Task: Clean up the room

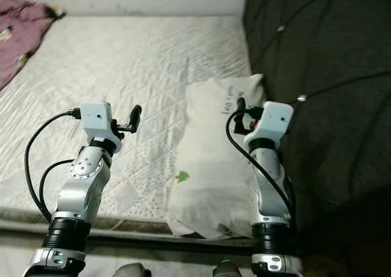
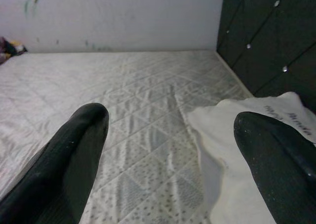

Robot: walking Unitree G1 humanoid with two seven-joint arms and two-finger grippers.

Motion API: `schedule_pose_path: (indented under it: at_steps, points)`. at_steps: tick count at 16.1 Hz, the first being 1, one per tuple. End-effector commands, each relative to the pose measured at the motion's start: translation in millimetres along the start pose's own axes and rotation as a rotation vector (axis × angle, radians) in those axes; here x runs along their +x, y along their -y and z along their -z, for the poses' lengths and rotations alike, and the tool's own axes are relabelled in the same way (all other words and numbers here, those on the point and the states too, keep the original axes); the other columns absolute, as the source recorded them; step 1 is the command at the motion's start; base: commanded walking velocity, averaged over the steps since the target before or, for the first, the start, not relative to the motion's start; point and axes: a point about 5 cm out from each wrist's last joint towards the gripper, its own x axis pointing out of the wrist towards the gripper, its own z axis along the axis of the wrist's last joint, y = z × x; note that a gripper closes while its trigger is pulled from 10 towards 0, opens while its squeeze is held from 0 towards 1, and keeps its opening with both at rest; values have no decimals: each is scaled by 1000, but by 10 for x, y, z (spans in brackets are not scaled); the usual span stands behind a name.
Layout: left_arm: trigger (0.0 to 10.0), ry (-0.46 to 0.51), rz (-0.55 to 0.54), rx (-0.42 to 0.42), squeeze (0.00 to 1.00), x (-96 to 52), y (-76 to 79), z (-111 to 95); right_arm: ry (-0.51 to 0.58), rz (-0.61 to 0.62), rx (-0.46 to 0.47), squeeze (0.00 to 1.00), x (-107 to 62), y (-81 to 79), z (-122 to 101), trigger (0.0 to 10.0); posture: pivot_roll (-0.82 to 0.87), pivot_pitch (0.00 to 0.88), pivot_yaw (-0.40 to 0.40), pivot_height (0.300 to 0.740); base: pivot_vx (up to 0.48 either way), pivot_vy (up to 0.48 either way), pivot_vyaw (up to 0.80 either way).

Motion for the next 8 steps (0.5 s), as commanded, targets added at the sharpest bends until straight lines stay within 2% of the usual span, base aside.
schedule_pose_path:
  at_steps: [1, 2, 8]
  points:
    - [10000, -18, -3, -9, 0, 12, -27, 24, -2, -23, 2, 0, 17, -61, 0, 10000, -64, 43, 70, 740, 0, 0, 0]
    - [10000, -17, -4, -10, 0, 16, -27, 24, -2, -30, 3, 0, 14, -75, 1, 10000, -65, 44, 70, 740, 0, 0, 0]
    - [10000, -28, -13, -31, 0, -5, -12, 58, -8, -35, 7, 0, -6, -88, 23, 10000, -69, 57, 68, 740, 0, 268, 0]
